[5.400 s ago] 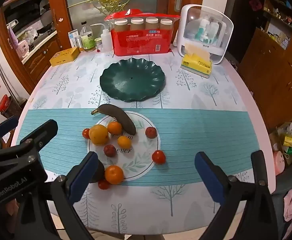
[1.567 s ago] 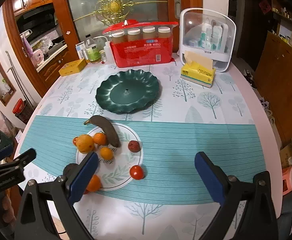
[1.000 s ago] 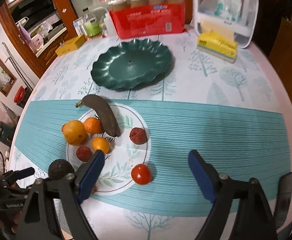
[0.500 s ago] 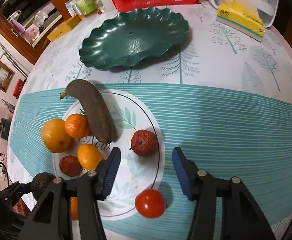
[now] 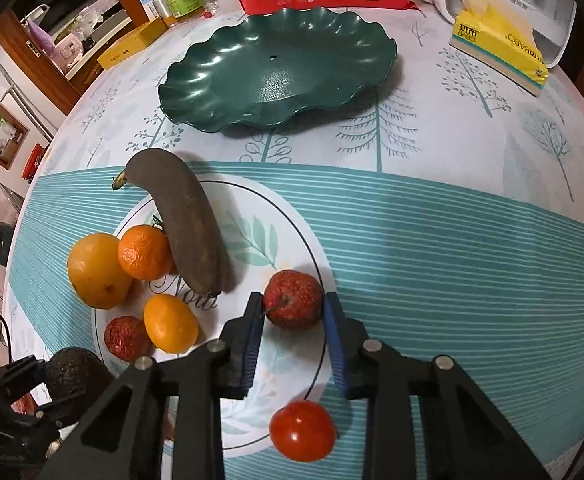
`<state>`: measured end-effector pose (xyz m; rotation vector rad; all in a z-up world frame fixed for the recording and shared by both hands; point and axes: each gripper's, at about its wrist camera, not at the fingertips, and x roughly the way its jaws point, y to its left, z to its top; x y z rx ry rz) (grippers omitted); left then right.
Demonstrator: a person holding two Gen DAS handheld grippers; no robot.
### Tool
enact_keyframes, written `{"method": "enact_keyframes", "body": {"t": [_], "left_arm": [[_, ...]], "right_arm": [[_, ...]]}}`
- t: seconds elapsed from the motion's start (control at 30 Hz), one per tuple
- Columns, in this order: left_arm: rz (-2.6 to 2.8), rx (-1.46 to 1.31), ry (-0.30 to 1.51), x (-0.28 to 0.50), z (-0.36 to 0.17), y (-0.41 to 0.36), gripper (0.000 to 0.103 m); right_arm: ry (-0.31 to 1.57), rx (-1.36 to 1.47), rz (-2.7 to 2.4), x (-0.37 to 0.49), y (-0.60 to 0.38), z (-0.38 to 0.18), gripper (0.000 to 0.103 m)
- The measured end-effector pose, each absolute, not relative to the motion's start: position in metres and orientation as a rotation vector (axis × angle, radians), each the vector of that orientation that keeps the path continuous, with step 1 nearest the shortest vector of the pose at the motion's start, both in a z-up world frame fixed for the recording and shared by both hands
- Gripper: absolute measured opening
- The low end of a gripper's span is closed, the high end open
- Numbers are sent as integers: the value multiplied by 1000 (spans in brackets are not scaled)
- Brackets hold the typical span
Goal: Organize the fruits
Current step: 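Grasp the avocado with the left tool while the right tool grasps the red lychee, then carry avocado and lychee to the green plate and release both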
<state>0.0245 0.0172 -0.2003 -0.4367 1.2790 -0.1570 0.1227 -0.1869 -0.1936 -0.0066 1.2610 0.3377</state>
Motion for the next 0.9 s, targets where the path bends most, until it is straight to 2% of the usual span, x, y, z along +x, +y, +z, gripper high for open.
{"method": "enact_keyframes", "body": {"t": [0.2, 0.37, 0.63, 0.77, 0.9], "left_arm": [[-75, -404, 1258, 22, -190, 26, 64], [-36, -335, 1192, 37, -150, 34, 64], [-40, -156, 993, 123, -76, 18, 64], [-38, -122, 935, 177, -73, 4, 64], [-38, -123, 939, 225, -96, -7, 64]], "right_arm": [[1222, -34, 350, 117, -183, -183, 29], [1177, -43, 375, 115, -180, -158, 29], [1075, 0, 384, 151, -184, -105, 29], [1013, 27, 345, 189, -186, -88, 29], [994, 38, 306, 226, -182, -93, 29]]}}
